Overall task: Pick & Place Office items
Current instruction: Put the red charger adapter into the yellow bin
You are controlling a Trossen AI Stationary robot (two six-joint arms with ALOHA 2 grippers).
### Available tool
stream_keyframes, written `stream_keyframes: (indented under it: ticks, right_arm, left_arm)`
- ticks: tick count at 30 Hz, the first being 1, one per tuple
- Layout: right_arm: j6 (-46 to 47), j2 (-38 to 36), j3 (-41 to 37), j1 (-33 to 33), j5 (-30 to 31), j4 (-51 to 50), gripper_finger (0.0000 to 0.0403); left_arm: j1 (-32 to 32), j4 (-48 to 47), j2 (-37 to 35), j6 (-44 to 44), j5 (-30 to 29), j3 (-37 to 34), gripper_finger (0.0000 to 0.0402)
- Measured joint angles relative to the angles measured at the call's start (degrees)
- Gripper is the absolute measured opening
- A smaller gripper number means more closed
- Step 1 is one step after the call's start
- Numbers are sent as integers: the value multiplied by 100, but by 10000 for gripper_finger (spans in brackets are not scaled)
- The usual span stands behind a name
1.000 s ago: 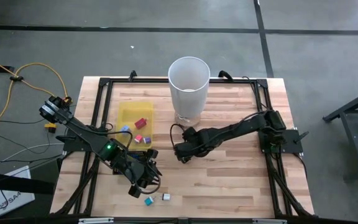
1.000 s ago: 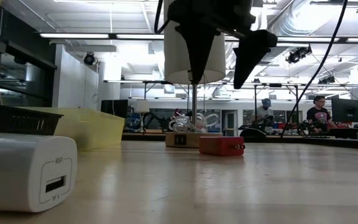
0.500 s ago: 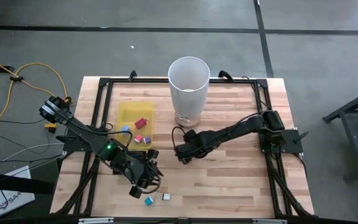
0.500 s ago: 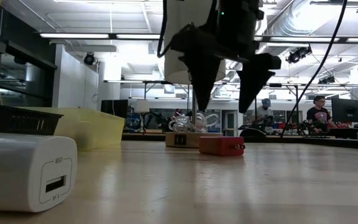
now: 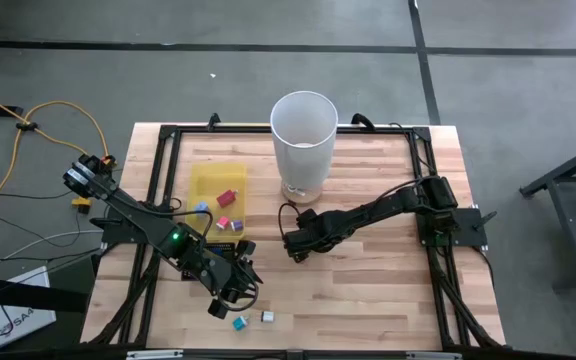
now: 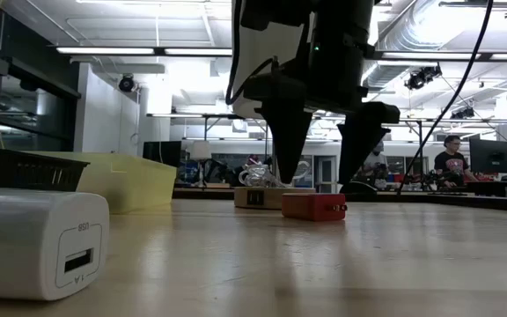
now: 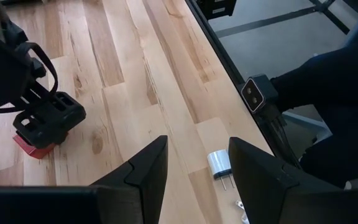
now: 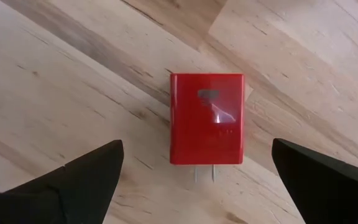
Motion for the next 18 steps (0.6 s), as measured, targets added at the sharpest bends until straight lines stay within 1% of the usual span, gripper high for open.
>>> stream_keyframes:
  ticks: [10,14,18]
  right_arm:
    - [30,0,-497,2,155,687,398]
    - [35,0,-626,2,229,820,398]
    - [239,-2,-687,6,407,858,398]
  left_arm:
    - [0,2,0,-1,0,0,163]
    - [0,2,0,0,0,0,163]
    - [-1,1,0,0,0,0,163]
